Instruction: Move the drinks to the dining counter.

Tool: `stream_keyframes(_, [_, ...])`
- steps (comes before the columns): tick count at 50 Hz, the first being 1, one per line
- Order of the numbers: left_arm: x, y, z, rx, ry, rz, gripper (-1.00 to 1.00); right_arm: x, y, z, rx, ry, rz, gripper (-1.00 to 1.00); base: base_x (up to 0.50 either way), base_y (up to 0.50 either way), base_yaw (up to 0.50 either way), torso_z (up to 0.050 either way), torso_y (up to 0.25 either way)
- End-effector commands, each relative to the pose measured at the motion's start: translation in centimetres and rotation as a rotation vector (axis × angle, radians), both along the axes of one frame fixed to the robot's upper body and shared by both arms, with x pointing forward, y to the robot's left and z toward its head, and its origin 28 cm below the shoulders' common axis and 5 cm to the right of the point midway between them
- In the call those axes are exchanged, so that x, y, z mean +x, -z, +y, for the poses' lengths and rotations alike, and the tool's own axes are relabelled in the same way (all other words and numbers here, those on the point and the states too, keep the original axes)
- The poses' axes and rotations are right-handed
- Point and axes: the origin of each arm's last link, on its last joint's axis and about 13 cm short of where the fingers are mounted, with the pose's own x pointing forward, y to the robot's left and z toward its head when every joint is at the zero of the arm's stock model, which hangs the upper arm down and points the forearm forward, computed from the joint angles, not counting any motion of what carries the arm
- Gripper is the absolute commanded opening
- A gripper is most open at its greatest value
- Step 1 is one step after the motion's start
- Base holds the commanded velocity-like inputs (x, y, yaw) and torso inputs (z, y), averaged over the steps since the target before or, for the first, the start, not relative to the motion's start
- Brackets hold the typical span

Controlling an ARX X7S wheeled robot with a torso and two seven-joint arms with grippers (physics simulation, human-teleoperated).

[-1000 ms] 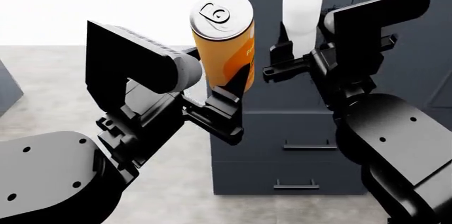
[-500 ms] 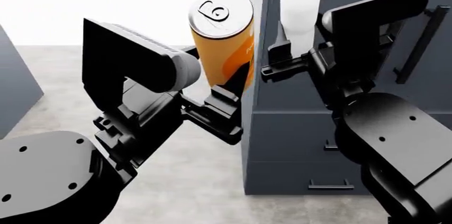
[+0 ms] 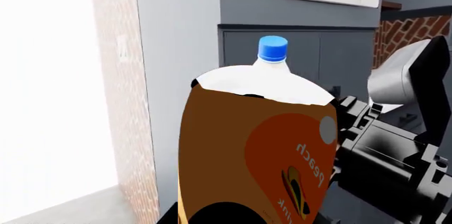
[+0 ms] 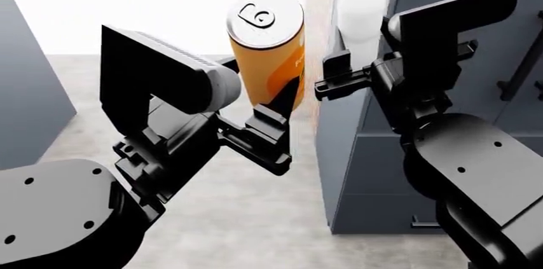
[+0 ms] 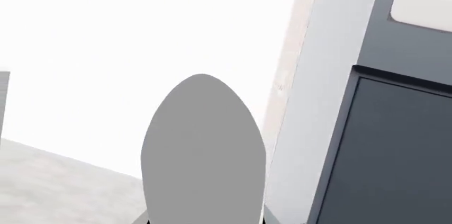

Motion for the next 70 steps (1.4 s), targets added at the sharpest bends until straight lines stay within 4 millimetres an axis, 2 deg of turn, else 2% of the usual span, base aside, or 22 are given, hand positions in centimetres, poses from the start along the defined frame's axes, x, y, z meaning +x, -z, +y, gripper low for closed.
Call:
stream_keyframes(1, [0.0, -0.1, 0.0, -0.009, -0.005, -0.003, -1.0, 0.0, -0.2, -0.2, -0.004, 0.013, -0.016, -1.0, 0.0, 0.5, 0.0, 0.0, 0.0])
stream_keyframes(13, [0.4, -0.3, 0.5, -0.023, -0.044, 0.002, -1.0, 0.1, -0.4, 0.0, -0.007, 0.002, -0.019, -1.0, 0.0, 0.5, 0.0, 0.0, 0.0])
stream_keyframes(23, [0.5, -0.3, 1.5, -0.036, -0.176, -0.023, -1.0, 0.1, -0.4, 0.1, -0.006, -0.007, -0.02, -1.0, 0.0, 0.5, 0.0, 0.0, 0.001])
stream_keyframes(29, [0.1, -0.3, 2.9, -0.019, -0.325, -0.07, -1.0, -0.1, -0.5, 0.1, -0.004, -0.01, -0.021, -1.0, 0.0, 0.5, 0.0, 0.002, 0.0])
stream_keyframes(38, [-1.8, -0.9, 5.4, -0.114, -0.447, -0.126, -1.0, -0.4, -0.4, 0.2, -0.012, -0.017, -0.03, -1.0, 0.0, 0.5, 0.0, 0.0, 0.001])
stream_keyframes(46, [-2.7, -1.0, 6.7, -0.156, -0.505, -0.14, -1.0, -0.6, -0.5, 0.2, -0.01, -0.015, -0.037, -1.0, 0.0, 0.5, 0.0, 0.0, 0.001])
stream_keyframes(70, [-2.1, -1.1, 6.6, -0.176, -0.485, -0.13, -1.0, -0.3, -0.6, 0.5, -0.011, -0.033, -0.036, -1.0, 0.04, 0.5, 0.0, 0.0, 0.0])
